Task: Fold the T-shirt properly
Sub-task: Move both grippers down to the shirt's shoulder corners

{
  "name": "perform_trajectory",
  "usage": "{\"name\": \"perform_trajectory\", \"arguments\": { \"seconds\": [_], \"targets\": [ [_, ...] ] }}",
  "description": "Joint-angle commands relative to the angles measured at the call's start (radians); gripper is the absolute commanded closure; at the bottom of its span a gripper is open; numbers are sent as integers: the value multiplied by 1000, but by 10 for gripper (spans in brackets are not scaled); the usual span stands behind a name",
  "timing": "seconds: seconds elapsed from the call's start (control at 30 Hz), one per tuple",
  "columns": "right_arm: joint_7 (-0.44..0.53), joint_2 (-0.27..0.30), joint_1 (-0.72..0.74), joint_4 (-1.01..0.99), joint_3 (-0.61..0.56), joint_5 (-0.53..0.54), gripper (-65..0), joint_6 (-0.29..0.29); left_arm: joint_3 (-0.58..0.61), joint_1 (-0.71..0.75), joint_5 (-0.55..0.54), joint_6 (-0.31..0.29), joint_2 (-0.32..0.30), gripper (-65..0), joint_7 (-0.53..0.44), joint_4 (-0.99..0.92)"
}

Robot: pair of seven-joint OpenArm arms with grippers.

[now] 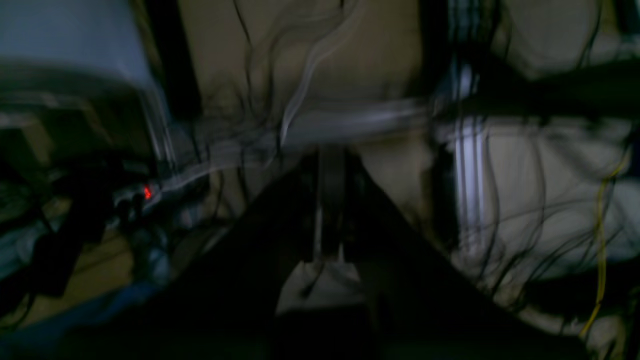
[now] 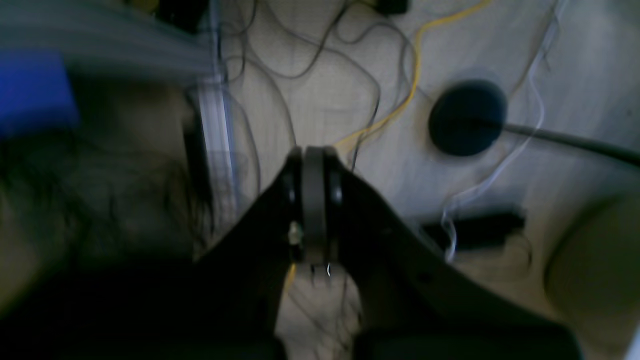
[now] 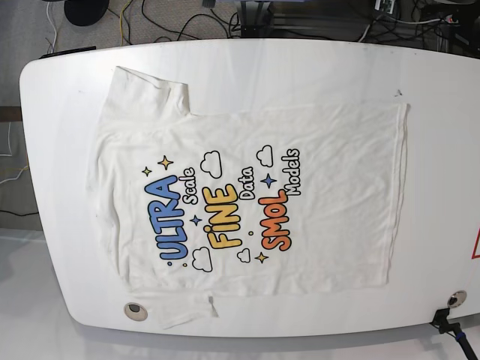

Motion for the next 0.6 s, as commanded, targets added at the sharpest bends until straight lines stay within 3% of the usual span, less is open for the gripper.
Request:
{"name": "perform_trajectory", "arguments": {
  "seconds": [0.0,0.2,0.37,0.57],
  "targets": [
    [7,-7,-30,83,50,19,0,15,-41,53,-15,-10,-7,0,-48,153],
    [-52,-65,-52,286,143,117,0,80,-181,181,-20,-28,1,0,-30,459],
    [-124,-102,-62,490,182,203,0,147,-262,258,-30,-84,4,0,-8,666],
    [-238,-117,-45,695,261,292,0,273,-334,311,-52,-149,13,0,42,868]
  ]
}}
